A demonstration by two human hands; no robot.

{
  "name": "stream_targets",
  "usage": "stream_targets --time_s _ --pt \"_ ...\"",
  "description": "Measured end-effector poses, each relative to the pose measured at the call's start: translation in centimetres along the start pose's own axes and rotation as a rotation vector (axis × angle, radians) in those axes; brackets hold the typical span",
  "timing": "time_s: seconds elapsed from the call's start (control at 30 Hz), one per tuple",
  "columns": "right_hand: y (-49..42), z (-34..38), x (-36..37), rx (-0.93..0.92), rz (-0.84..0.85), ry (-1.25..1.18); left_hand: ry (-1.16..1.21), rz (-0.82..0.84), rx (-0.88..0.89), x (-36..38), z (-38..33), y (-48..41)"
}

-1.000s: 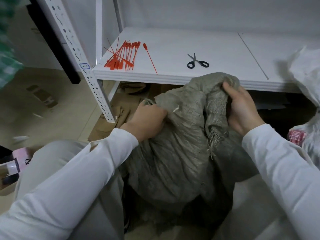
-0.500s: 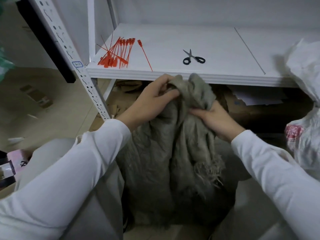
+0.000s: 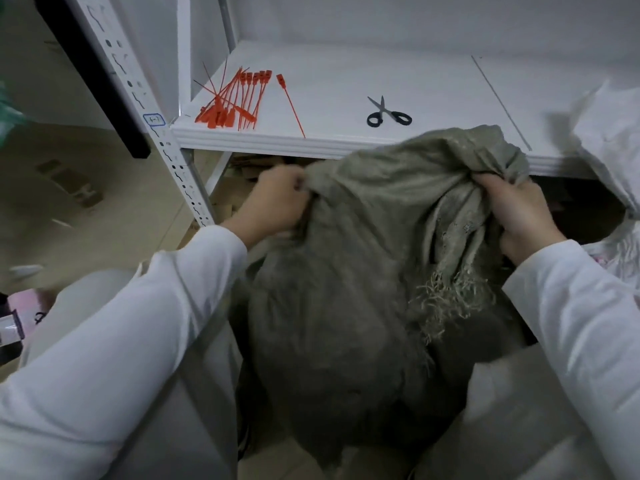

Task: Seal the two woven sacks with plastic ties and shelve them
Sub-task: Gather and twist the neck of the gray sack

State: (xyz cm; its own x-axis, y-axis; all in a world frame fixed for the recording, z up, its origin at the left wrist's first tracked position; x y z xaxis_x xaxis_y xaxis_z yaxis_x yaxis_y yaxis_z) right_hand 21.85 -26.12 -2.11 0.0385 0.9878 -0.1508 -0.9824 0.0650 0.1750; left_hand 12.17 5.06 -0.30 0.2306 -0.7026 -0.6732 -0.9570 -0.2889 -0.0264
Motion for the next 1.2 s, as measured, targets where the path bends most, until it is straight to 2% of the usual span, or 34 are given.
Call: stream_targets --time_s 0.07,0.13,0.2,0.27,0.33,0.4,0.47,0.53,0.57,0.6,0.67,0.7,0.77,0.83,0.9,1.0,1.07,1.1,1.2 --pt "1.0 0.5 0.7 -0.037 0.066 0.105 0.479 -0.126 -0.071 -2.6 -0.3 0.4" --pt "2.3 0.9 2.7 -0.077 0.210 0.118 0.853 -0.158 -0.107 -3.8 -0.7 1.0" --pt "4.0 1.1 5.8 -0.115 0.396 0.066 1.091 -0.117 -0.122 -3.7 -1.6 1.6" --pt "5.7 0.3 9.0 -0.112 0.558 0.030 1.186 0.014 -0.121 -2.0 -3.0 2.0" --pt "7.2 -0.8 11.7 -0.116 0.680 0.097 1.165 0.182 -0.115 0.6 -4.7 2.9" --pt "8.0 -1.4 13.2 -0.160 0.716 0.187 1.015 0.267 -0.091 2.5 -5.8 3.6" --pt "7.2 -1.3 12.9 -0.196 0.630 0.188 0.901 0.263 -0.008 2.6 -6.0 3.4" --pt "6.0 -0.5 11.5 -0.196 0.496 0.063 0.868 0.241 0.074 1.7 -5.6 3.0" --pt "5.3 -0.1 10.5 -0.173 0.428 -0.035 0.725 0.203 0.157 1.1 -5.5 2.8" --pt "4.5 0.2 9.4 -0.134 0.367 -0.142 0.467 0.166 0.255 0.7 -5.4 2.7" --pt "3.1 0.7 7.2 -0.061 0.248 -0.317 -0.184 0.146 0.425 1.6 -5.2 3.1" --pt "2.7 0.9 6.1 -0.019 0.199 -0.380 -0.424 0.187 0.456 2.7 -4.4 3.5" --pt "2.5 1.0 5.0 0.057 0.209 -0.469 -0.635 0.283 0.452 4.4 -2.9 4.3" --pt "2.9 0.5 4.9 0.099 0.253 -0.556 -0.680 0.264 0.497 5.6 -2.9 4.8" --pt "3.7 0.0 5.6 0.114 0.292 -0.550 -0.663 0.162 0.638 6.8 -4.7 5.7" --pt "4.3 -0.6 7.6 0.166 0.336 -0.460 -0.481 0.180 0.662 8.3 -6.0 5.8" --pt "4.4 -0.9 8.3 0.207 0.345 -0.422 -0.173 0.218 0.574 7.4 -6.1 4.8" --pt "4.1 -0.7 8.1 0.205 0.341 -0.403 0.032 0.184 0.499 5.9 -5.9 4.0" --pt "2.5 -0.4 6.1 0.220 0.330 -0.341 0.468 -0.114 0.199 -0.3 -3.6 1.7"
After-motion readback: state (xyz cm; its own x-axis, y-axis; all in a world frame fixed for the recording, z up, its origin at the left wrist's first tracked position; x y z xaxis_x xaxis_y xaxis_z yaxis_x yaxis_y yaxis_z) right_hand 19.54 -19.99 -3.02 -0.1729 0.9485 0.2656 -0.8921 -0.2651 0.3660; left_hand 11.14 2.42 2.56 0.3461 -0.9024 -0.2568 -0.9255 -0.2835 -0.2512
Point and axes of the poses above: each hand's wrist, its own y-axis away from the middle knuckle, its own x-axis out of the palm, z = x × y, the point moved 10 cm from there along -y, towards the middle knuckle, and after that the axes turned 8 degrees about y, right-handed, at the moved point
